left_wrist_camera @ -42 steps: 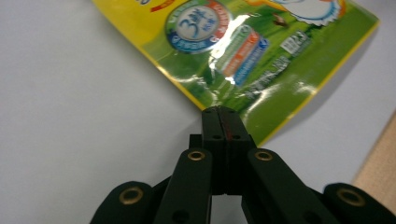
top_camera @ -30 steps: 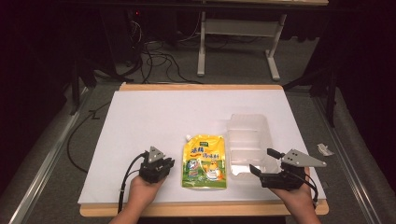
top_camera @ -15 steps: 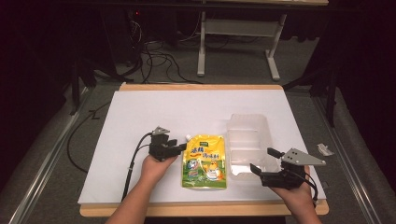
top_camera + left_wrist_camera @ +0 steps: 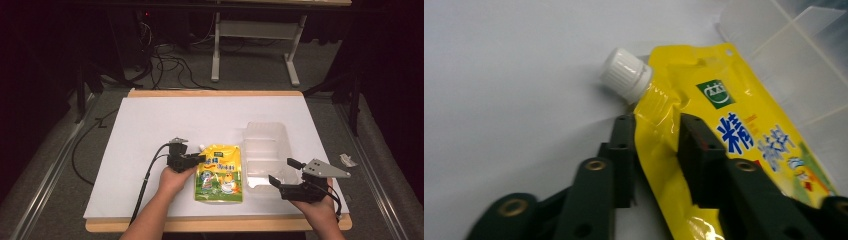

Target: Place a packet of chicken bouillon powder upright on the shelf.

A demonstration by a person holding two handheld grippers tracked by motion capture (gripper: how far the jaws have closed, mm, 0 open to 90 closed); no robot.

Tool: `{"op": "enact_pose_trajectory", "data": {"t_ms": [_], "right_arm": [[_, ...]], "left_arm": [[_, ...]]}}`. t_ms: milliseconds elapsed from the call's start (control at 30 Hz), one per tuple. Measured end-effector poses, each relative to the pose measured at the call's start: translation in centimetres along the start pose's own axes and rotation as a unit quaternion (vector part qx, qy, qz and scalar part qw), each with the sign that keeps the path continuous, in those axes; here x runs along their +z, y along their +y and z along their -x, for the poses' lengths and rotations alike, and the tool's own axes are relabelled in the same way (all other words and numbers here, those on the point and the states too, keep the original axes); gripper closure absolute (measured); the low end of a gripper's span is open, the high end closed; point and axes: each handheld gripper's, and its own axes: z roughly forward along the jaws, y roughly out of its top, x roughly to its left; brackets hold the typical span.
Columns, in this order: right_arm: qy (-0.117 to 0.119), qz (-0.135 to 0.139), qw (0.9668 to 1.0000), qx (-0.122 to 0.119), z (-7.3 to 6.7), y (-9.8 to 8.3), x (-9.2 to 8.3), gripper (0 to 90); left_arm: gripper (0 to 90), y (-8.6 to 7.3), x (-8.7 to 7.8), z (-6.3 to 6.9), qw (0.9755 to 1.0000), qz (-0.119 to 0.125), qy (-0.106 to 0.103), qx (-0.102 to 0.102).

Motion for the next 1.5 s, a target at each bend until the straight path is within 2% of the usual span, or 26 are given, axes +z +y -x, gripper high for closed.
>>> {"op": "enact_pose_trajectory", "data": {"t_ms": [33, 67, 100, 200, 367, 433, 500, 533, 567, 600, 667, 733, 767, 800, 867, 900, 933, 967, 1000, 1067, 1133, 1233, 1333, 1467, 1500], "right_arm": [[0.0, 0.0, 1.0, 0.001, 0.0, 0.0, 0.0, 11.6], [0.0, 0.0, 1.0, 0.001, -0.1, 0.0, 0.0, 11.6], [0.0, 0.0, 1.0, 0.0, -0.1, 0.0, 0.0, 11.7], [0.0, -0.001, 1.0, 0.0, -0.2, 0.0, 0.0, 11.8], [0.0, -0.003, 1.0, 0.001, -0.3, 0.0, 0.1, 11.9], [0.0, -0.002, 1.0, -0.001, -0.3, 0.0, 0.1, 12.0], [-0.001, -0.001, 1.0, 0.002, -0.3, 0.0, 0.0, 12.2], [-0.001, -0.001, 1.0, 0.002, -0.3, 0.0, 0.0, 12.2], [0.0, 0.0, 1.0, 0.0, -0.3, 0.0, 0.0, 12.2], [-0.001, 0.001, 1.0, 0.0, -0.3, 0.0, -0.1, 12.2], [-0.001, 0.002, 1.0, -0.001, -0.3, 0.0, -0.1, 12.3], [-0.001, 0.004, 1.0, -0.001, -0.3, 0.1, -0.1, 12.2], [-0.001, 0.005, 1.0, 0.0, -0.3, 0.1, -0.2, 12.3], [-0.001, 0.005, 1.0, 0.0, -0.3, 0.1, -0.2, 12.3], [-0.001, 0.005, 1.0, 0.0, -0.4, 0.1, -0.1, 12.3], [-0.001, 0.005, 1.0, -0.001, -0.4, 0.1, -0.1, 12.3], [-0.002, 0.005, 1.0, -0.002, -0.4, 0.1, -0.1, 12.3], [-0.002, 0.005, 1.0, 0.0, -0.5, 0.1, -0.1, 12.3], [-0.002, 0.006, 1.0, -0.003, -0.5, 0.1, -0.1, 12.3], [-0.003, 0.005, 1.0, -0.003, -0.6, 0.2, -0.2, 12.4], [-0.002, 0.005, 1.0, -0.004, -0.7, 0.2, -0.1, 12.3], [-0.002, 0.005, 1.0, -0.006, -0.8, 0.2, -0.1, 12.4], [-0.001, 0.005, 1.0, -0.005, -0.9, 0.2, -0.1, 12.5], [0.002, 0.007, 1.0, -0.003, -1.1, 0.2, -0.1, 12.3], [0.002, 0.008, 1.0, -0.004, -1.2, 0.2, -0.1, 12.2]], "left_arm": [[77.8, -0.2, 0.0, 0.3, 0.9999, 0.001, 0.015, 0.008], [80.7, -0.2, 0.0, 0.3, 0.9999, 0.001, 0.015, 0.008], [84.1, -0.4, 0.0, 1.0, 0.9988, 0.003, 0.034, 0.034], [89.8, -0.9, 0.1, 2.3, 0.9953, 0.018, 0.07, 0.065], [90.0, -1.3, 0.2, 3.4, 0.9901, 0.034, 0.109, 0.082], [90.0, -1.5, 0.1, 3.8, 0.9871, 0.044, 0.123, 0.092], [90.0, -1.5, -0.1, 4.3, 0.9831, 0.063, 0.137, 0.104], [90.0, -1.5, -0.1, 4.3, 0.9831, 0.063, 0.137, 0.104], [90.0, -1.5, -0.4, 4.6, 0.9802, 0.072, 0.145, 0.114], [90.0, -1.5, -0.8, 4.8, 0.9754, 0.086, 0.159, 0.126], [90.0, -1.4, -1.3, 4.8, 0.9725, 0.1, 0.166, 0.13], [90.0, -1.3, -2.1, 4.9, 0.9679, 0.114, 0.176, 0.139], [90.0, -1.2, -2.6, 4.9, 0.9647, 0.123, 0.184, 0.143], [90.0, -1.2, -2.6, 4.9, 0.9647, 0.123, 0.184, 0.143], [90.0, -0.9, -3.5, 4.8, 0.9616, 0.136, 0.188, 0.147], [90.0, -0.7, -4.5, 4.6, 0.9557, 0.151, 0.197, 0.158], [90.0, -0.5, -4.9, 4.4, 0.9538, 0.156, 0.201, 0.16], [90.0, -0.3, -5.3, 4.2, 0.9526, 0.16, 0.203, 0.16], [90.0, 0.0, -5.7, 4.0, 0.9503, 0.166, 0.209, 0.16], [90.0, 0.3, -6.3, 3.6, 0.9482, 0.172, 0.215, 0.158], [90.0, 0.7, -6.7, 3.2, 0.9441, 0.175, 0.226, 0.164], [90.0, 0.8, -7.0, 2.8, 0.9424, 0.176, 0.23, 0.167], [90.0, 0.6, -7.3, 3.0, 0.9395, 0.183, 0.229, 0.177], [90.0, 0.1, -8.0, 3.7, 0.9314, 0.197, 0.231, 0.201], [90.0, 0.0, -8.3, 3.9, 0.9301, 0.2, 0.23, 0.205]]}}
